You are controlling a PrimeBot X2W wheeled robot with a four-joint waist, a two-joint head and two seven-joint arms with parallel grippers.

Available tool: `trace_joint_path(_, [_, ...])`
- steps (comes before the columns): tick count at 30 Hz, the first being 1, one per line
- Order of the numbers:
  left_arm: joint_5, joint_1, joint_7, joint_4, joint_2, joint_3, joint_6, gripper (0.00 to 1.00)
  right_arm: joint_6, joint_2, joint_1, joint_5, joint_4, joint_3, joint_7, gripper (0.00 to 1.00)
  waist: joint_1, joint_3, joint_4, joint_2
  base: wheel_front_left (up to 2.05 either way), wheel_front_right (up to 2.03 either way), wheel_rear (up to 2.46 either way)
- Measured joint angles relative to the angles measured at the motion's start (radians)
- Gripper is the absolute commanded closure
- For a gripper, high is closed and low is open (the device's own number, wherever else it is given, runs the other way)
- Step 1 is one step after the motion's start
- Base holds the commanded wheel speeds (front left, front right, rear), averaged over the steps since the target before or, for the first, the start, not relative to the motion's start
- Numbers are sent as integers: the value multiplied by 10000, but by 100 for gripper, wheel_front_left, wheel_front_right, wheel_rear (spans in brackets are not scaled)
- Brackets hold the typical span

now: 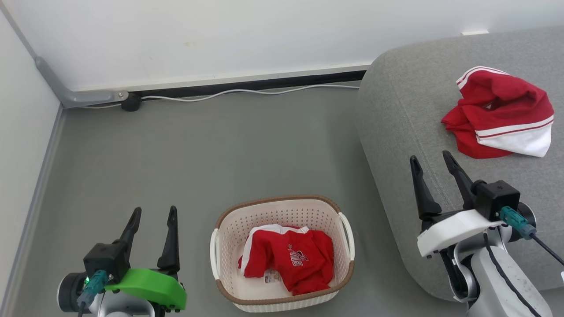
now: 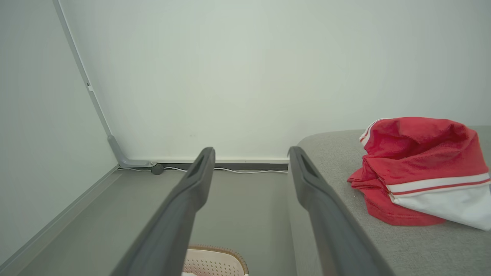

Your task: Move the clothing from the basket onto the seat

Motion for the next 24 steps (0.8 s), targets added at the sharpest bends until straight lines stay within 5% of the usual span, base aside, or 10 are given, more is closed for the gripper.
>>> trace_joint_path(24, [477, 234, 359, -362, -324, 249, 2, 0, -98, -19, 643, 77, -1208, 25, 616, 0, 0, 159, -25, 0, 0, 0, 0])
